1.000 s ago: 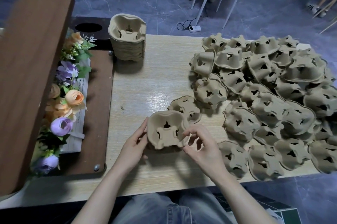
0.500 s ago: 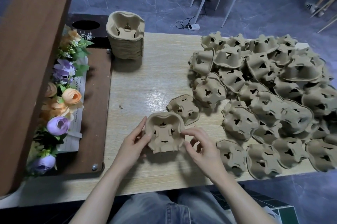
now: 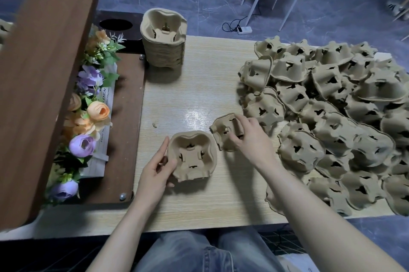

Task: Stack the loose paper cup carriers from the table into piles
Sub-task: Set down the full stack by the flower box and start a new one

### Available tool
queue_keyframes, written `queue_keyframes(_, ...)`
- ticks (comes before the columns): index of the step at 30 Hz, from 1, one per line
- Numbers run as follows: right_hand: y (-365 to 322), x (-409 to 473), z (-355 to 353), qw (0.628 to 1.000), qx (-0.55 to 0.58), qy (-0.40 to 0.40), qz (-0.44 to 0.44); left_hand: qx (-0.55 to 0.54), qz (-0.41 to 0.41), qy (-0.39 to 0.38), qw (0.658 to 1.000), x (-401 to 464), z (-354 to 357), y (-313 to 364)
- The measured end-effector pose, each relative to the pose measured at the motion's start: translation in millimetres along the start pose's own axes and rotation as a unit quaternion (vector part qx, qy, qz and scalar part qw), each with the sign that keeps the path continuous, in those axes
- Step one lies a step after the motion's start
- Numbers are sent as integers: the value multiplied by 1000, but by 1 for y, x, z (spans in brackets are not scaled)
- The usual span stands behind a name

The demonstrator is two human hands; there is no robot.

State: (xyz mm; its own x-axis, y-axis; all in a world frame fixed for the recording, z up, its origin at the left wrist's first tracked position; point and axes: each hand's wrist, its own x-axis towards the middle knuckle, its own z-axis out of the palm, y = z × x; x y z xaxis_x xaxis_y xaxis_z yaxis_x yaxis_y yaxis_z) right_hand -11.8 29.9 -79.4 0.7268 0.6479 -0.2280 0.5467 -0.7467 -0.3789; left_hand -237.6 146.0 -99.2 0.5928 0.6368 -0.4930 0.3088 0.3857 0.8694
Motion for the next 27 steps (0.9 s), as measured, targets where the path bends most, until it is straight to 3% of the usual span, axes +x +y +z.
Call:
queue_keyframes(4, -9, -1, 7, 997, -63, -31, 14, -2, -1, 2, 1000, -2, 0, -2)
queue_keyframes(10, -8, -13, 9, 997, -42, -68, 22, -3, 4, 3, 1000, 0, -2, -6)
queue_keyframes(16, -1, -28, -3, 996, 74, 47, 29, 0, 6, 1, 1000, 2, -1, -7)
queue_keyframes(22, -8, -47, -17, 944, 305, 124, 12, 13, 25, -15, 999, 3, 7, -6)
queue_keyframes(27, -12, -58, -21, 936, 316, 152, -23, 55, 44, -28, 997, 5, 15, -10)
